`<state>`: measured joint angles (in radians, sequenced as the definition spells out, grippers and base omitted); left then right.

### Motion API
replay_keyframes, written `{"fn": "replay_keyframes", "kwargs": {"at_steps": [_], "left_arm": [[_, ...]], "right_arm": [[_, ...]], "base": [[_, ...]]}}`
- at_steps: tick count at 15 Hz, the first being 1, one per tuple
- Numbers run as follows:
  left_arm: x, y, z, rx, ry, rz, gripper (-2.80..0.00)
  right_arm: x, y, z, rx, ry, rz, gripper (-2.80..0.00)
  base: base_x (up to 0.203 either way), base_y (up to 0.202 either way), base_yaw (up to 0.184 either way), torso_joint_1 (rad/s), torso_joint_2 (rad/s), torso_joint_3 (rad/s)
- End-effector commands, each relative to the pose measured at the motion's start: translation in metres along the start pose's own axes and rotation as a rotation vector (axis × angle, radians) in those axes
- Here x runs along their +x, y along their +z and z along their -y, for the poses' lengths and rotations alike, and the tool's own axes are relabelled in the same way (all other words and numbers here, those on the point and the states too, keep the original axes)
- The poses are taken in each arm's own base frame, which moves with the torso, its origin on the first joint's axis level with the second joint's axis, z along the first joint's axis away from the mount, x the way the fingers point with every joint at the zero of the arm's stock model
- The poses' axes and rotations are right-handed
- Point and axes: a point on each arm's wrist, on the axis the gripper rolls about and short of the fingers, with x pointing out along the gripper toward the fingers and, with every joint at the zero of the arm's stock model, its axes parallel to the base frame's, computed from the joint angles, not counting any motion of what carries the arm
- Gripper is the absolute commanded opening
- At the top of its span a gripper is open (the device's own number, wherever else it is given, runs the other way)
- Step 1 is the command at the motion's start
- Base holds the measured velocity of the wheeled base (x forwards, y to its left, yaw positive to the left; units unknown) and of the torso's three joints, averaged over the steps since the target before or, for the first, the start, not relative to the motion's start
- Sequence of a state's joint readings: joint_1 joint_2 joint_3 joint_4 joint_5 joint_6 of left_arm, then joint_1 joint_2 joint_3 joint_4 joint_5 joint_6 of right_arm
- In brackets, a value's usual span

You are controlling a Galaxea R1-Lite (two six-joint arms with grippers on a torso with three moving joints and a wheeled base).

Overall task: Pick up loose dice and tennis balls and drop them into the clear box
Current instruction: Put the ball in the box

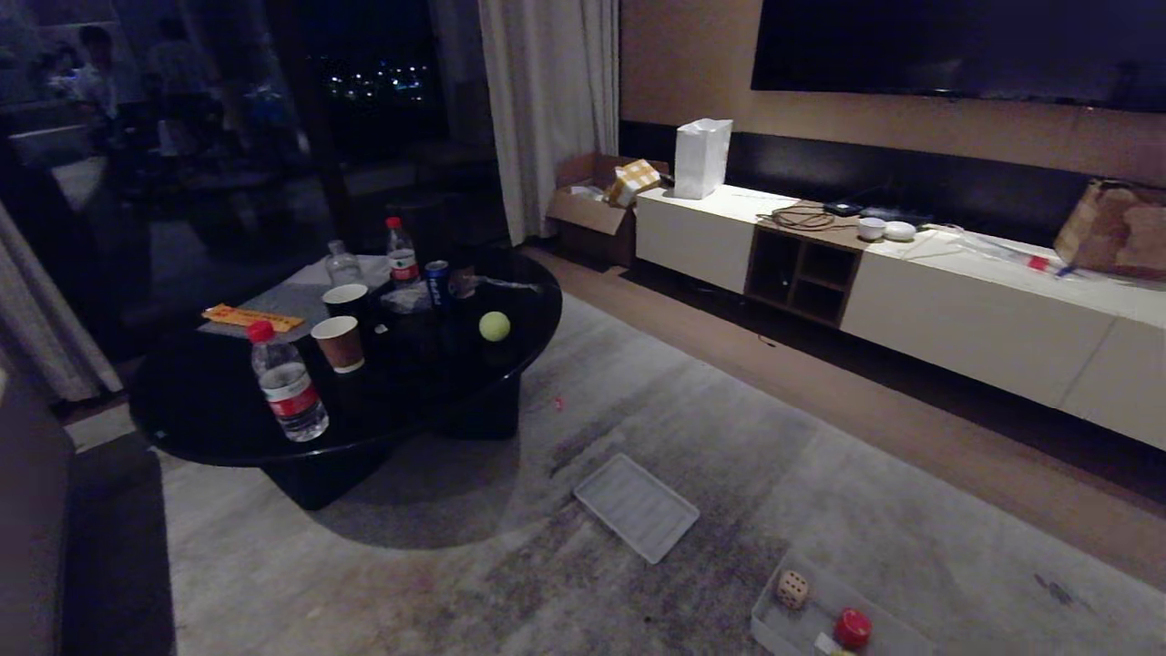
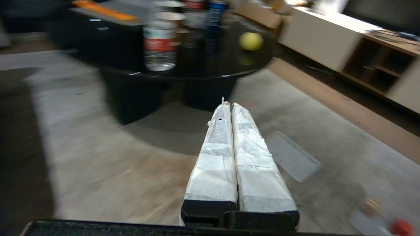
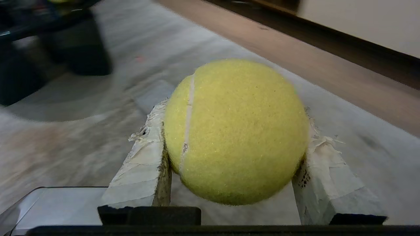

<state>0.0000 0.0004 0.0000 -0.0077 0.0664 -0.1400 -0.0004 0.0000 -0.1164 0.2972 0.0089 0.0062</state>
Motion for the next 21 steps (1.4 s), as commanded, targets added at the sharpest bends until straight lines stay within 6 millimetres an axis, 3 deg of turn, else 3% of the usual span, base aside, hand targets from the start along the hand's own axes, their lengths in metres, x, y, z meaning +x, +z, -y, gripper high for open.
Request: {"fn": "replay_keyframes", "kwargs": {"at_steps": [1, 10, 16, 21], "left_arm": [[0.0002, -0.0004, -0.0001, -0.001, 0.001, -0.002, -2.8], [0.0002, -0.0004, -0.0001, -0.001, 0.001, -0.002, -2.8], [0.0002, -0.0004, -0.0001, -0.001, 0.001, -0.002, -2.8], [0.0002, -0.0004, -0.0001, -0.002, 0.001, -0.002, -2.8]], "right_arm": [[0.0, -0.0001, 0.0, 0.0, 0.001, -0.002, -2.8], [0.0, -0.0001, 0.0, -0.002, 0.001, -0.002, -2.8], [0.0001, -0.0001, 0.0, 0.0, 0.001, -0.003, -2.8], [0.0001, -0.0001, 0.0, 0.0, 0.001, -0.003, -2.8]], "base": [[0.001, 0.011, -0.161, 0.002, 0.0, 0.007], [0.0, 0.01, -0.155, 0.002, 0.0, 0.003], [0.0, 0.0, 0.0, 0.0, 0.0, -0.005], [0.0, 0.0, 0.0, 0.004, 0.0, -0.186]]}}
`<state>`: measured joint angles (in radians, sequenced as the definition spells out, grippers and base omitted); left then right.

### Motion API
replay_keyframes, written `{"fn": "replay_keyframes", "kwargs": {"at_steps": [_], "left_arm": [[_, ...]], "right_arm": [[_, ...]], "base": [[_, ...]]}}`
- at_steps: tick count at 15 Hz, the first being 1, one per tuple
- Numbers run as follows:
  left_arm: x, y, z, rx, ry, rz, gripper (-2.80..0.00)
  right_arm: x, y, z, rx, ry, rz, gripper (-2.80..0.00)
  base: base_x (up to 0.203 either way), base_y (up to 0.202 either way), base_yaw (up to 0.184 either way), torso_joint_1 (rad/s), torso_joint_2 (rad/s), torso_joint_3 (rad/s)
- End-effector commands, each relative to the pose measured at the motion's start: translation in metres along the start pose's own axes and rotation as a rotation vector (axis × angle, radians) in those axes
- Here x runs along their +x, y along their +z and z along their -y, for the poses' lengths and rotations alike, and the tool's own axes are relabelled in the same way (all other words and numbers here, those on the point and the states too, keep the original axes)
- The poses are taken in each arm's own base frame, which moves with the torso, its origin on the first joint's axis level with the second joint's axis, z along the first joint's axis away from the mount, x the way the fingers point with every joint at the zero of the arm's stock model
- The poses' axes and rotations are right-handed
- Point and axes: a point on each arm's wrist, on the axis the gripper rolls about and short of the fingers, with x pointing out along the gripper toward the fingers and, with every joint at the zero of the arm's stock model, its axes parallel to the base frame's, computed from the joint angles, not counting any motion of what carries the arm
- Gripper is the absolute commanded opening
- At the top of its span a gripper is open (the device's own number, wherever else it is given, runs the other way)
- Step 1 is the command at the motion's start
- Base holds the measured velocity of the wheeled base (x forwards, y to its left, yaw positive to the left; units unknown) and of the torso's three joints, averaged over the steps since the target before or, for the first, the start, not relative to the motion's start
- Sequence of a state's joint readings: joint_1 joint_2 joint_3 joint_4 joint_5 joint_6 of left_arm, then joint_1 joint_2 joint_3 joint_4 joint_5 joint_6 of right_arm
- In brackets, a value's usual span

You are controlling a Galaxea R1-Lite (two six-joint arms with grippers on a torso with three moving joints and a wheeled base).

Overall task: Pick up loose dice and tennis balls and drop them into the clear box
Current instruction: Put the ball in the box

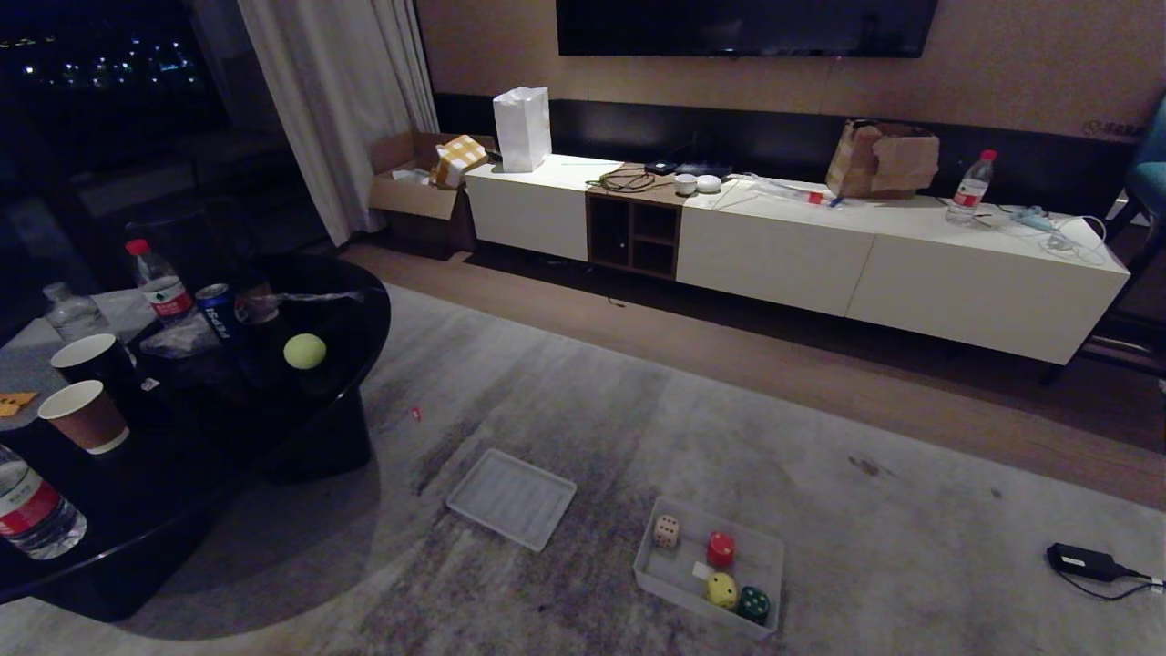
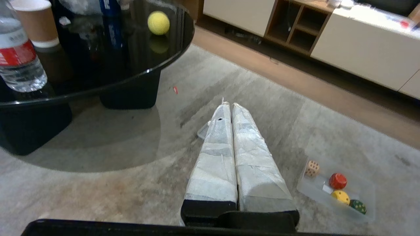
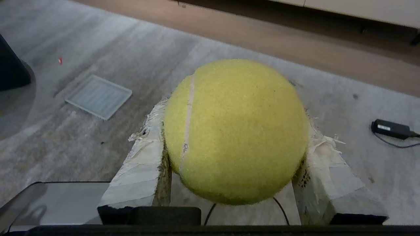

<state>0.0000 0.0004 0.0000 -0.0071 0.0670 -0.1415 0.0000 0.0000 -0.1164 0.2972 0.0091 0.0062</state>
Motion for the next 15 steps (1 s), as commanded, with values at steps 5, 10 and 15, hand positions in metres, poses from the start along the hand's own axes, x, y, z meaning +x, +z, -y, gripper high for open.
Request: {"fn": "replay_keyframes", "kwargs": {"at_steps": [5, 10, 15], "left_arm": [[0.0002, -0.0003, 0.0, -0.001, 0.001, -0.002, -2.8], [0.0002, -0.0003, 0.0, -0.003, 0.001, -0.002, -2.8], [0.0002, -0.0003, 0.0, -0.001, 0.001, -0.002, -2.8]], "right_arm": [[0.0001, 0.0001, 0.0, 0.0, 0.0, -0.002, -2.8], [0.0001, -0.0001, 0.0, 0.0, 0.0, -0.003, -2.8], [0.0001, -0.0001, 0.0, 0.0, 0.0, -0.003, -2.8]], "base": [[0.0, 0.0, 0.0, 0.002, 0.0, -0.199], [0.0, 0.0, 0.0, 0.002, 0.0, -0.199], [0.0, 0.0, 0.0, 0.002, 0.0, -0.2]]}}
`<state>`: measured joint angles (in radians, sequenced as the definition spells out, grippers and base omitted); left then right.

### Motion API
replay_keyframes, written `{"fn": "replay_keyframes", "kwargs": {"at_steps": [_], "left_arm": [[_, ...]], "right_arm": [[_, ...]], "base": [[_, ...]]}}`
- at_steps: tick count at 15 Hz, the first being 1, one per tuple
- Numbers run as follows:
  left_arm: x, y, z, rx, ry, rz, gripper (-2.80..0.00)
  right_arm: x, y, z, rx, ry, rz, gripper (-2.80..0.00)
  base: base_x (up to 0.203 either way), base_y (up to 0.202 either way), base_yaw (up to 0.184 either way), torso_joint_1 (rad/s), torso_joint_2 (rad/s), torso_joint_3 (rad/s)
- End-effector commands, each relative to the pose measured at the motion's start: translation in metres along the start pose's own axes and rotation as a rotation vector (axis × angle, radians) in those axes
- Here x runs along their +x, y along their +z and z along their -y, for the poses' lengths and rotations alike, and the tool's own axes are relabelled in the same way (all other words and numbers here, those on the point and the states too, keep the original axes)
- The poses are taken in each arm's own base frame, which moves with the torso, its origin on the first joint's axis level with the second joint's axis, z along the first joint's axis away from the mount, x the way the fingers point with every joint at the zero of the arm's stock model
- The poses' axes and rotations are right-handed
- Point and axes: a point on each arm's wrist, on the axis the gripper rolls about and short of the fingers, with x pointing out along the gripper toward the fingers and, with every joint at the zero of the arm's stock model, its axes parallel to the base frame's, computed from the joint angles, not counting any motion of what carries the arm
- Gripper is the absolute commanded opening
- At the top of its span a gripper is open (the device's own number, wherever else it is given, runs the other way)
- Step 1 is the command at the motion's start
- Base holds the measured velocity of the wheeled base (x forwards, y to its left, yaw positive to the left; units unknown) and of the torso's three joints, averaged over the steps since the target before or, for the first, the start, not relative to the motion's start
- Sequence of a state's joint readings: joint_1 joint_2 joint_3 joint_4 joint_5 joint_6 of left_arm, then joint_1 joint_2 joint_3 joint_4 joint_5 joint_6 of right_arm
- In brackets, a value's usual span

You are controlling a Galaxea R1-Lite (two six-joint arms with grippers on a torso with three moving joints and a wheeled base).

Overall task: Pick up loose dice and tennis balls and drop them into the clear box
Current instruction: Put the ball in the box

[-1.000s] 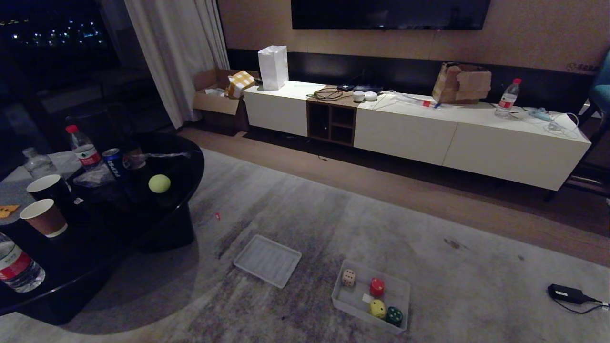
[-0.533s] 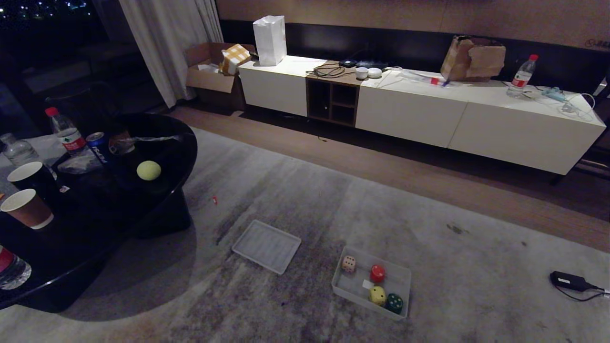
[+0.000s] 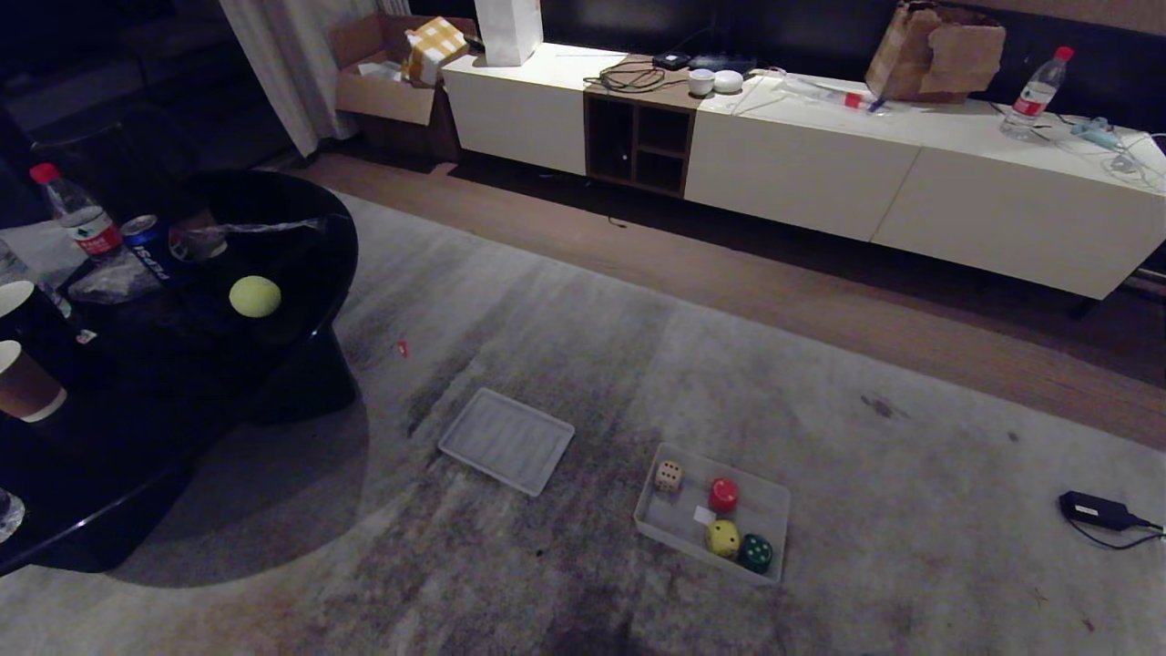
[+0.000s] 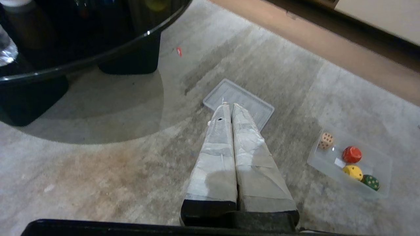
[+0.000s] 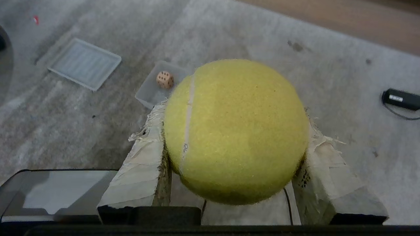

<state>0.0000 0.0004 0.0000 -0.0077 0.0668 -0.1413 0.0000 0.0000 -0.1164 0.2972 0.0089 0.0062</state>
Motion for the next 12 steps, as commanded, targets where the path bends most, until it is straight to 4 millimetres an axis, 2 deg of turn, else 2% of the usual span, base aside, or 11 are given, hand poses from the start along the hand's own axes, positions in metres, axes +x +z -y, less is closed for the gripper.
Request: {"fn": "replay_keyframes", "kwargs": {"at_steps": [1, 12], "left_arm": [[0.0002, -0.0004, -0.0001, -0.001, 0.001, -0.003, -2.8], [0.0002, -0.0004, -0.0001, -0.002, 0.001, -0.003, -2.8]], "right_arm": [[0.0, -0.0001, 0.0, 0.0, 0.0, -0.002, -2.8], [0.0001, 0.0001, 0.0, 0.0, 0.0, -0.002, -2.8]], "base": [[0.0, 0.0, 0.0, -0.001, 0.0, -0.203], [0.0, 0.0, 0.0, 0.002, 0.0, -0.201]]}}
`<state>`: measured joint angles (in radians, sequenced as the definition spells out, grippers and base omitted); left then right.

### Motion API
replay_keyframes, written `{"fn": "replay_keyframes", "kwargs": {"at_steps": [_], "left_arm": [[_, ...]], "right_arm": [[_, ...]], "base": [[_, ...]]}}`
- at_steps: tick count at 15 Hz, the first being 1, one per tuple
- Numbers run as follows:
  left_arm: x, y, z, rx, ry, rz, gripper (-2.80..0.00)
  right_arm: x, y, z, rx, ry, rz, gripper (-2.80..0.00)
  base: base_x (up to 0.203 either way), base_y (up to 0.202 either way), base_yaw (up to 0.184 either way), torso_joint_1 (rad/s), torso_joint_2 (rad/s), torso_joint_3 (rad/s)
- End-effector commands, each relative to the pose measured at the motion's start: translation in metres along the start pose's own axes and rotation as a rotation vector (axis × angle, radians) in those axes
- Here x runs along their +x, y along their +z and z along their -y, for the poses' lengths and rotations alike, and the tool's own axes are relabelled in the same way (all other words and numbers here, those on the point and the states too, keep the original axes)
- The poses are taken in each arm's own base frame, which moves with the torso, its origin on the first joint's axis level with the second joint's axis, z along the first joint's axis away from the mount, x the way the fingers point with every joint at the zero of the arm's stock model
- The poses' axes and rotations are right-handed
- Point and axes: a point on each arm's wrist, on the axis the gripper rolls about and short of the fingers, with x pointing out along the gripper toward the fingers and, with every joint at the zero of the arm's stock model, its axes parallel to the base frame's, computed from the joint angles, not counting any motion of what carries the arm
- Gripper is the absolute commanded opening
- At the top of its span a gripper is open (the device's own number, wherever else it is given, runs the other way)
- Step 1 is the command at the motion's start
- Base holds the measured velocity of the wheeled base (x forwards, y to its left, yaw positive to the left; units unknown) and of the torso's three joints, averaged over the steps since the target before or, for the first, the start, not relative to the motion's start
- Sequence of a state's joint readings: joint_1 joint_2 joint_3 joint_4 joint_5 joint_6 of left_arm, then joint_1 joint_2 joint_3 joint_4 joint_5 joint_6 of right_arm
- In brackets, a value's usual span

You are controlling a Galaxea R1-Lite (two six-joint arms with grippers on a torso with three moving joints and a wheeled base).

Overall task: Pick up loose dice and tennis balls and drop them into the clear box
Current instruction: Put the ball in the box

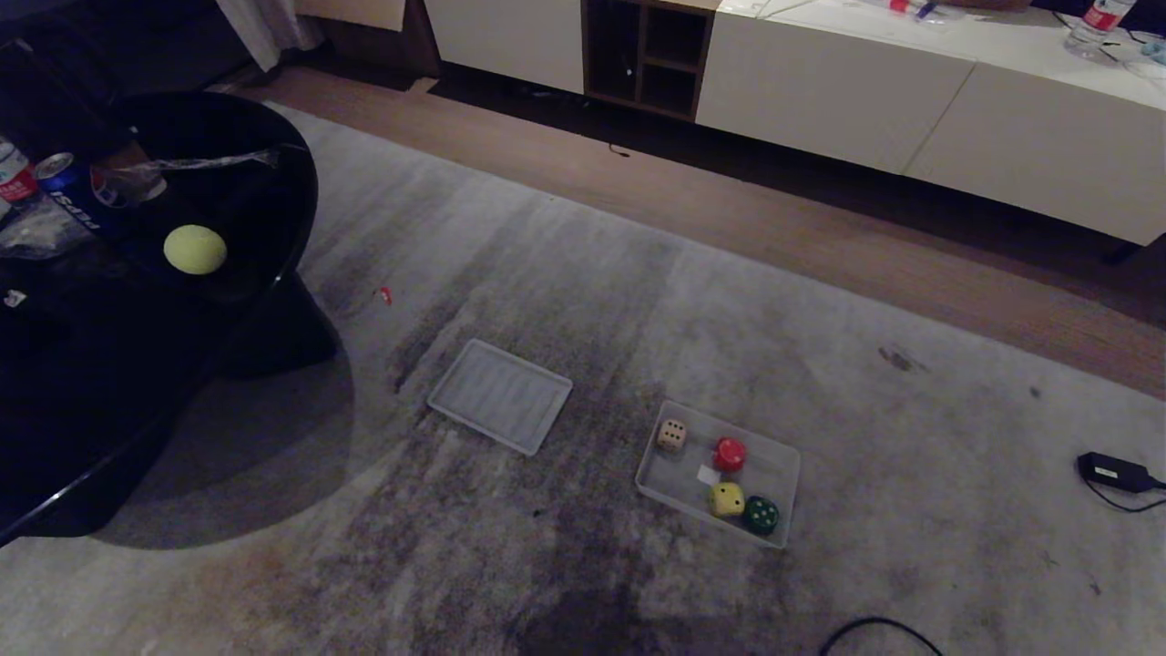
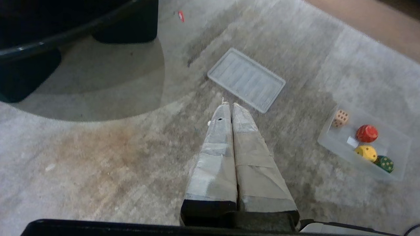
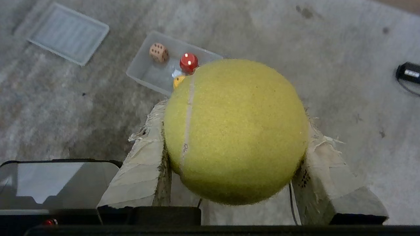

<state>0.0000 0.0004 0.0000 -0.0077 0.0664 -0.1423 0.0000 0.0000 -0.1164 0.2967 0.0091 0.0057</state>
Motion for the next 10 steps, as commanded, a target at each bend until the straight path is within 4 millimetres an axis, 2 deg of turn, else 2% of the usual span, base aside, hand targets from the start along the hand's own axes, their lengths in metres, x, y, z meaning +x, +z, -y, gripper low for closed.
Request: {"fn": "replay_keyframes", "kwargs": {"at_steps": [1, 10], "left_arm": [[0.0002, -0.0004, -0.0001, -0.001, 0.001, -0.002, -2.8], [0.0002, -0.0004, -0.0001, -0.002, 0.001, -0.002, -2.8]], "right_arm": [[0.0001, 0.0, 0.0, 0.0, -0.001, -0.002, -2.8], [0.0003, -0.0003, 0.0, 0.001, -0.002, -0.004, -2.8]], "base": [[0.0, 0.0, 0.0, 0.003, 0.0, -0.198], [0.0, 0.0, 0.0, 0.003, 0.0, -0.199]]}}
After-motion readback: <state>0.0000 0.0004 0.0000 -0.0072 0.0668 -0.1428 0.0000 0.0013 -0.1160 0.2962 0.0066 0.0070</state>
